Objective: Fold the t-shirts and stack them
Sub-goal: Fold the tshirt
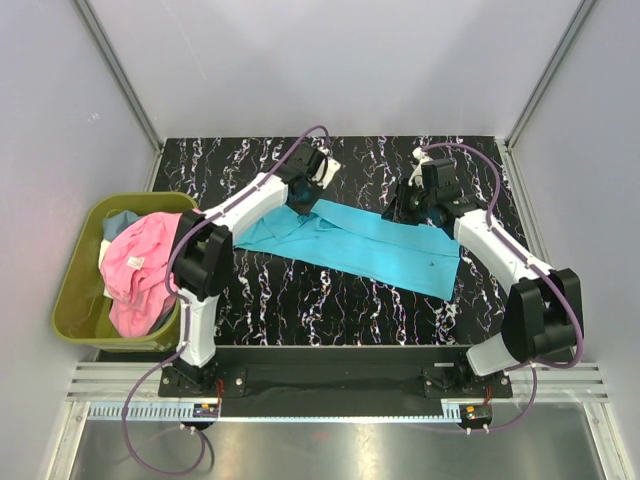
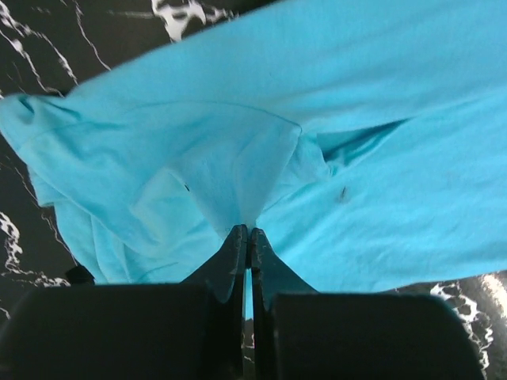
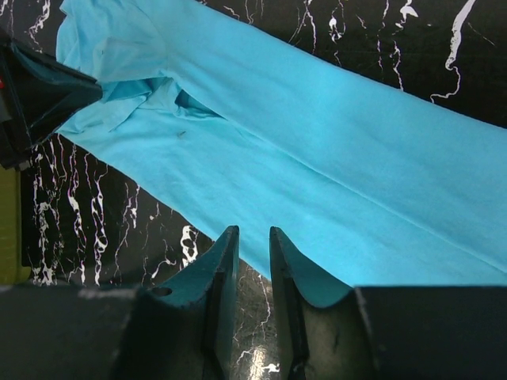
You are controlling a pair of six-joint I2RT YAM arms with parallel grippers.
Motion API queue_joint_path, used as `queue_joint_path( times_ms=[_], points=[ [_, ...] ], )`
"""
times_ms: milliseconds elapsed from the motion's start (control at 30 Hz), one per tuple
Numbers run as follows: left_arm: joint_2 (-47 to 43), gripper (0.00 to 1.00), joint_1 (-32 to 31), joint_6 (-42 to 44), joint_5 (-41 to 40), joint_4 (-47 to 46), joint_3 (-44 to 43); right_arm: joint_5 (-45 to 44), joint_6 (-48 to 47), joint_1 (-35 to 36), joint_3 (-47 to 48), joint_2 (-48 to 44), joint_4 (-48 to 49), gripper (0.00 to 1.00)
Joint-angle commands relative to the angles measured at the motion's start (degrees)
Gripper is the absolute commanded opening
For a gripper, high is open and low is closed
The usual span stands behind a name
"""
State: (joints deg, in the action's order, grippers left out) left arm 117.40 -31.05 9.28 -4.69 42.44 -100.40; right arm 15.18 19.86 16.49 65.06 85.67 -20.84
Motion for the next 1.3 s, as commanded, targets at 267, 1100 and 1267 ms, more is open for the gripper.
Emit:
queue_joint_path(
  times_ms=[267, 1100, 1267],
  points=[
    [-10.3, 0.52, -0.9, -0.3, 2.6, -3.9, 11.8, -0.2, 1.8, 0.5, -2.0, -0.7, 2.5, 0.3],
    [-16.7, 0.47, 10.7, -36.8, -0.9, -16.6, 29.2, -12.0, 29.7, 20.3, 14.0, 26.6, 15.0, 0.31],
    [-14.3, 0.49, 11.5, -37.4, 0.9, -19.9, 28.7, -11.2, 33.2, 20.9, 15.4, 31.0, 18.9, 0.32]
  ],
)
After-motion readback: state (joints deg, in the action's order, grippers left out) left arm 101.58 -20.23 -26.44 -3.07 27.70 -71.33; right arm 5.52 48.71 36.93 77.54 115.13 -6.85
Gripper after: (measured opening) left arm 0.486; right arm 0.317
